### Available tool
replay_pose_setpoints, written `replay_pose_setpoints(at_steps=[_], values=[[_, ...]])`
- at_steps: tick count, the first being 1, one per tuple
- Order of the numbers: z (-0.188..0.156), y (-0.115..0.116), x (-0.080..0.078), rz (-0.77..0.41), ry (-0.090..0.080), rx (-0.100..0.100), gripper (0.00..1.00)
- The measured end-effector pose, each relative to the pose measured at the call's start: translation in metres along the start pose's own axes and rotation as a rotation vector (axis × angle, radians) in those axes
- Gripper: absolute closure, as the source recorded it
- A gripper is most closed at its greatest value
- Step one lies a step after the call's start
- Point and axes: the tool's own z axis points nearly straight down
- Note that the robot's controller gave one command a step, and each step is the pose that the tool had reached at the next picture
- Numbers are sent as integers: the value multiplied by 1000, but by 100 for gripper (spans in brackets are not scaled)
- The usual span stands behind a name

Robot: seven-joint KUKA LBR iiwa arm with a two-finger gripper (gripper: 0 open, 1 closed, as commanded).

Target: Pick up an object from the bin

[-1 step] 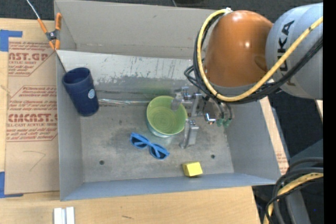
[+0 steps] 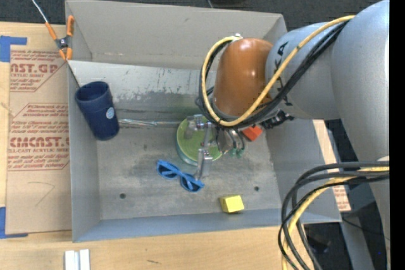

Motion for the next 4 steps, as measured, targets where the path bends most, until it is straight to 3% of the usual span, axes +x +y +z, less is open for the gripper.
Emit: replay_pose_setpoints(at_steps=[1, 2, 3, 4], values=[[-20, 39, 2, -64, -3, -1, 0], [-6, -7, -18, -390, -6, 1, 0], [-6, -5, -18, -391, -4, -1, 100], [-118, -82, -15, -703, -11, 3, 100]])
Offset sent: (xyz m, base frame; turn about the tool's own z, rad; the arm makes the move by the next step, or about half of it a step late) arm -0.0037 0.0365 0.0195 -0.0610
